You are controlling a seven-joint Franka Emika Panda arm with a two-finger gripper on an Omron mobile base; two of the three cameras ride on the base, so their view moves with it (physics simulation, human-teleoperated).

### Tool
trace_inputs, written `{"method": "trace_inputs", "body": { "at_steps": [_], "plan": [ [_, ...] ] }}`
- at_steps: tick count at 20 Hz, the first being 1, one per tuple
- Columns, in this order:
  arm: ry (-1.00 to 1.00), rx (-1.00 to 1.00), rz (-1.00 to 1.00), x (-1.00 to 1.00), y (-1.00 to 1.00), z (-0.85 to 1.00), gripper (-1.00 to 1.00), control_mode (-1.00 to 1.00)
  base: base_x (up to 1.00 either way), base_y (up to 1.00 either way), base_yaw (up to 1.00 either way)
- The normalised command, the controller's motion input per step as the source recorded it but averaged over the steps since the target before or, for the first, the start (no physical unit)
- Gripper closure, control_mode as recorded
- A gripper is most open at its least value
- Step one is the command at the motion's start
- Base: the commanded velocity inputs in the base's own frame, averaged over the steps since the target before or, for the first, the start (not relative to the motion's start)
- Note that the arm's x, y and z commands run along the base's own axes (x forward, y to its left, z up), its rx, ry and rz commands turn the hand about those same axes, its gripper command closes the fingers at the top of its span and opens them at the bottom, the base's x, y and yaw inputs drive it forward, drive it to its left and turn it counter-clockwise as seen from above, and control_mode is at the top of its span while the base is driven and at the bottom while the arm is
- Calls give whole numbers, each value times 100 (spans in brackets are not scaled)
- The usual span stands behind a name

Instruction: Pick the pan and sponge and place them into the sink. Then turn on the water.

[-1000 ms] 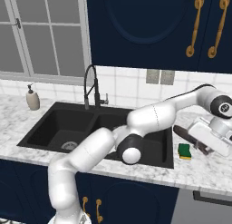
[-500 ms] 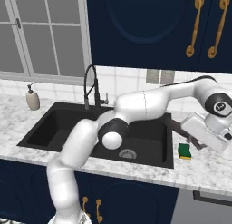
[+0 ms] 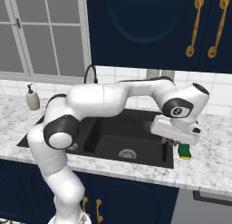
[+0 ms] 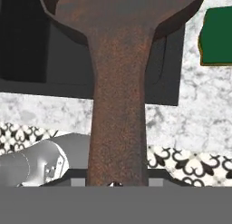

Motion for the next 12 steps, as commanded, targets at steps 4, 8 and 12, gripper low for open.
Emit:
{"method": "trace_inputs", "body": {
  "at_steps": [4,8,12],
  "plan": [
    [-1,-14,35,0,100,-3,100,-100,0,0,0],
    [0,-7,37,8,92,-10,100,-100,0,0,0],
    [1,-1,28,39,23,-2,100,-100,0,0,0]
  ]
}}
